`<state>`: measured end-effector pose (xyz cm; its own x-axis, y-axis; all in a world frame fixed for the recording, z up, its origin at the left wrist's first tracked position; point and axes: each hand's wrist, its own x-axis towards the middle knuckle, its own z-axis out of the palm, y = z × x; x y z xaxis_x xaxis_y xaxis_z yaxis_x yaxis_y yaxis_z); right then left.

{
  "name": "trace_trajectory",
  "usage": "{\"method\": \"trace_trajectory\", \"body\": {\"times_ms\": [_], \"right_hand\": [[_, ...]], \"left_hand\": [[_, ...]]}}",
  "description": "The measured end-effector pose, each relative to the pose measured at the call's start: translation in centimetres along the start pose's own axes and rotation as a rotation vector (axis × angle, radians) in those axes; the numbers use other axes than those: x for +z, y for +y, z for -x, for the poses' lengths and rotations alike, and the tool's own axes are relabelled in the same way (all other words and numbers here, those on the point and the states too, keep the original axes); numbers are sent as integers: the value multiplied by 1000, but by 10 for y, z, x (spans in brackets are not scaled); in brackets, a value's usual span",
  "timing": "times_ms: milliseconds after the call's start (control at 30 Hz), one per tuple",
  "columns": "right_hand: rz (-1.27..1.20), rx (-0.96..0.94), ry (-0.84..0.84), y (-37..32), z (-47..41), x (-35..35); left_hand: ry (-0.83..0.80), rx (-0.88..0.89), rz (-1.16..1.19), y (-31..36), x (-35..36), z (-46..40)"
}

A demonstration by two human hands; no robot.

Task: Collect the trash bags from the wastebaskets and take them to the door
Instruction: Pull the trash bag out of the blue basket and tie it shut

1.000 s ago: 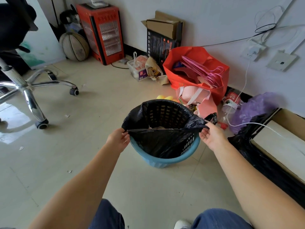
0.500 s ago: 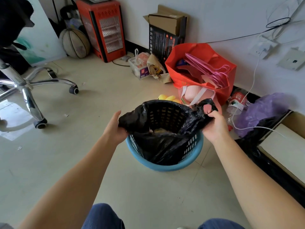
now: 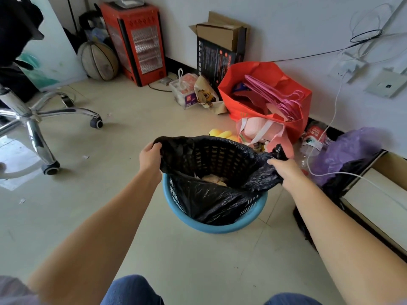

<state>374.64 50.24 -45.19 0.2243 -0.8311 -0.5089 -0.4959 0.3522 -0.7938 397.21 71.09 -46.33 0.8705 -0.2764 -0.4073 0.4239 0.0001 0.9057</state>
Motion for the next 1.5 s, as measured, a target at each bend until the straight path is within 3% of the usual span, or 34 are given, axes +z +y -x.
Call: {"method": "trace_trajectory", "body": {"times_ms": [200, 500, 633, 733, 867, 1000, 1100, 1133, 1200, 1300, 1367, 1500], "right_hand": [[-137, -112, -33, -6, 25, 34], [-254, -181, -437, -21, 61, 74], [-380, -248, -645, -25, 71, 80], [-14, -492, -655, -21, 67, 84], [408, -687, -418, -10, 68, 86], [673, -639, -235, -8, 64, 78], [659, -494, -215, -18, 68, 69], [620, -465, -221, -20, 67, 67], [540, -423, -238, -25, 69, 68], [413, -405, -230, -33, 73, 72], [301, -380, -206, -39, 73, 72], [146, -402, -170, -57, 79, 62]], "left_hand": [[-205, -43, 53, 1, 21, 17], [-559, 51, -175, 1, 58, 60], [-562, 85, -102, 8, 65, 66], [-581, 114, -144, 9, 63, 63], [-666, 205, -532, 10, 50, 70], [-534, 215, -517, -4, 25, 69], [-68, 258, -753, -33, -7, 58], [13, 199, -825, -45, -16, 59], [-8, -128, -736, -62, -25, 71], [-116, -640, -200, -78, -20, 89], [-127, -727, -17, -83, -14, 91], [-101, -693, 64, -79, -4, 91]]}}
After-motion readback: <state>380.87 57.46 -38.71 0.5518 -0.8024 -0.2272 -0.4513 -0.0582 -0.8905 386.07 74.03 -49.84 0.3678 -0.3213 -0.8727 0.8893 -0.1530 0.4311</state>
